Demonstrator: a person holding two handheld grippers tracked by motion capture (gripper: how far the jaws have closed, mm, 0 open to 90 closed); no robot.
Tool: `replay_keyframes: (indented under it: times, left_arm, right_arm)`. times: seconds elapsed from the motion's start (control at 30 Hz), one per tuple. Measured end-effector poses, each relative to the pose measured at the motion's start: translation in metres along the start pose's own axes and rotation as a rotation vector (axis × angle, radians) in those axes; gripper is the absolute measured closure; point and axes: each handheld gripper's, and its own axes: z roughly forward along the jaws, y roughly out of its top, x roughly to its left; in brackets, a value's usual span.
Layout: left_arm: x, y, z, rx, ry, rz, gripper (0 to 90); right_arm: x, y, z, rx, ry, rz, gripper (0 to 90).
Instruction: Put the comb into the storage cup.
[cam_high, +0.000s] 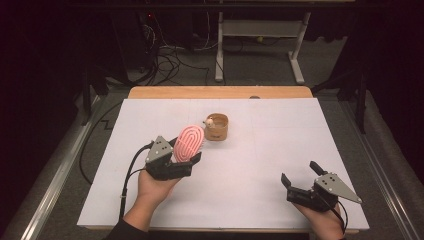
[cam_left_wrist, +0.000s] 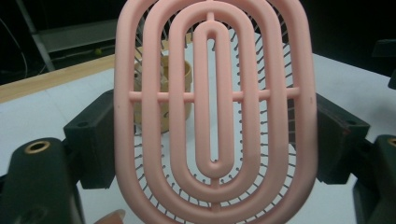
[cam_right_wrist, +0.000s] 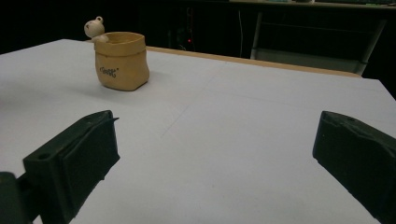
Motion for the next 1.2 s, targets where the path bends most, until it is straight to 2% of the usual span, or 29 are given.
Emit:
replay_keyframes:
  times: [0.13,0.23,0.4,0.57,0.6,0.67,0.8,0.97,1.1,1.2]
  left_arm:
    - [-0.003,0.000,0.006,-0.006,-0.015,-0.008,18.2]
    - [-0.005,0.001,0.008,-0.008,-0.021,0.008,18.2]
    - [-0.006,0.004,0.013,-0.026,-0.046,0.001,18.2]
    - [-0.011,0.014,0.020,-0.045,-0.078,-0.004,18.2]
    - [-0.014,0.019,0.022,-0.067,-0.091,-0.014,18.2]
    - [-0.016,0.021,0.023,-0.078,-0.097,-0.015,18.2]
    - [-0.022,0.022,0.028,-0.069,-0.112,0.013,18.2]
    - [-0.023,0.022,0.027,-0.079,-0.130,0.030,18.2]
    - [-0.026,0.020,0.024,-0.090,-0.136,0.050,18.2]
    - [-0.027,0.019,0.024,-0.077,-0.152,0.057,18.2]
  right_arm:
    - [0.002,-0.001,0.003,0.009,0.006,-0.005,0.5]
    - [0.004,-0.001,0.002,0.011,0.002,-0.013,0.5]
    - [0.005,0.001,0.002,0.007,-0.001,-0.010,0.5]
    - [0.003,0.000,0.003,0.013,-0.009,0.003,0.5]
    - [0.003,0.000,0.004,0.019,-0.011,0.001,0.5]
    - [0.004,0.000,0.004,0.020,-0.013,0.000,0.5]
    - [0.004,0.001,0.005,0.019,-0.023,0.002,0.5]
    - [0.006,0.003,0.010,0.045,-0.025,-0.013,0.6]
    - [0.008,0.007,0.014,0.060,-0.030,0.001,1.0]
    - [0.011,0.009,0.020,0.074,-0.023,0.011,1.4]
